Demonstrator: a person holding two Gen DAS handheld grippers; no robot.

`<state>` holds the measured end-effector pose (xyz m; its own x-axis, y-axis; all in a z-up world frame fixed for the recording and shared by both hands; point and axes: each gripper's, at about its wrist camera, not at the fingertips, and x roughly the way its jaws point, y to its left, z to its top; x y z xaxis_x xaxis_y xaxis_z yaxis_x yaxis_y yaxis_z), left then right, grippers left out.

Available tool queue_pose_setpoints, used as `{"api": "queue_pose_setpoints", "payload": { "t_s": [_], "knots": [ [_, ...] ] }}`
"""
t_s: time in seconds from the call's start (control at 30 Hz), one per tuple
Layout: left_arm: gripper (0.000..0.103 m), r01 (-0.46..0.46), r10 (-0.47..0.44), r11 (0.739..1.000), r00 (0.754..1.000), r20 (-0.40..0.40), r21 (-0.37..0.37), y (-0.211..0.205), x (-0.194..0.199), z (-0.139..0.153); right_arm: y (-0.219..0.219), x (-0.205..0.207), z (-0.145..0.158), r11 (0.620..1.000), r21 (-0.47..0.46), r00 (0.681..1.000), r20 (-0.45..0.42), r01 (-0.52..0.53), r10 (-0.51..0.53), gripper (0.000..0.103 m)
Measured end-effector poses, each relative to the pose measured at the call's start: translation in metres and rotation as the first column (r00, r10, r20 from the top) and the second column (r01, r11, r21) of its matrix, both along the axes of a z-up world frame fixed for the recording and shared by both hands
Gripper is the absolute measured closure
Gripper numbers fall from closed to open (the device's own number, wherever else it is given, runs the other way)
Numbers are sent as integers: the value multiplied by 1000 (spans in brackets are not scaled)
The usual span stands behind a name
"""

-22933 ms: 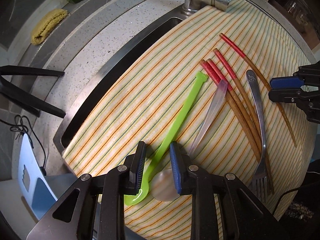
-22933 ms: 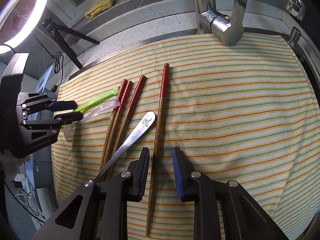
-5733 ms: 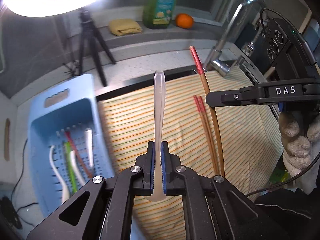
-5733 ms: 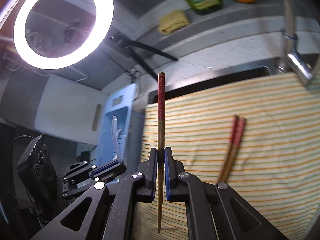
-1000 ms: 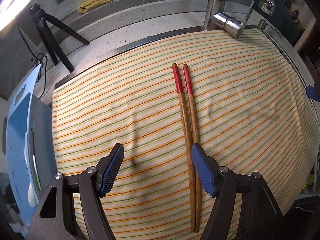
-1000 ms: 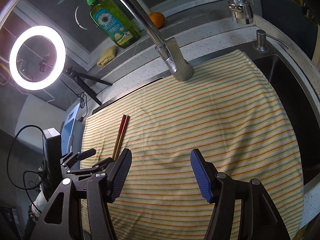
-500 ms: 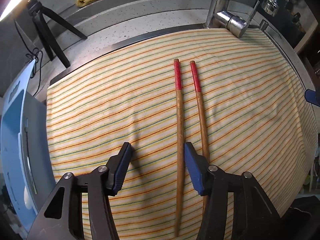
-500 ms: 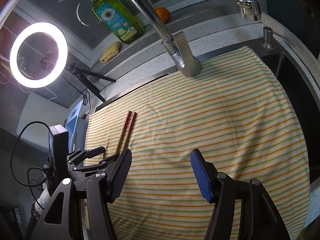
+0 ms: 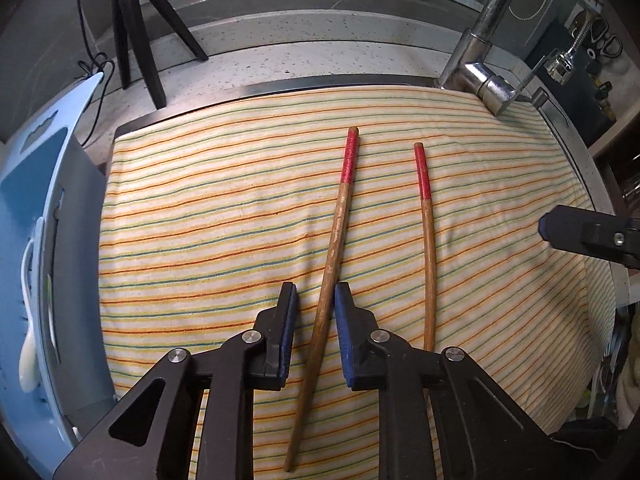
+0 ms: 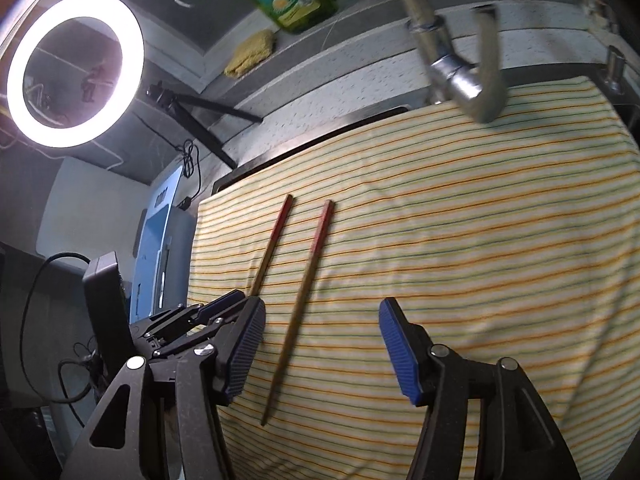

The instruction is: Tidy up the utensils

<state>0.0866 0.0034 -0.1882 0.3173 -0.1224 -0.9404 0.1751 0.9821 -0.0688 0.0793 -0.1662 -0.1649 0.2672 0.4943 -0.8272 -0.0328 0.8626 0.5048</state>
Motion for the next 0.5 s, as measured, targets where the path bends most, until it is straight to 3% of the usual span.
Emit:
{"api": "queue_pose_setpoints", "payload": {
  "t_s": [0.17,0.5],
  "knots": [
    [85,-1,1,1000,1000,-5,-7,1,0,0,18,20,-21,999,-43,997,-78,-11,7,70],
    [85,39,-39,999,999,-2,-1,-2,12,-1,44,40,-37,997,-81,988,-154,-17,4,72]
  ]
}}
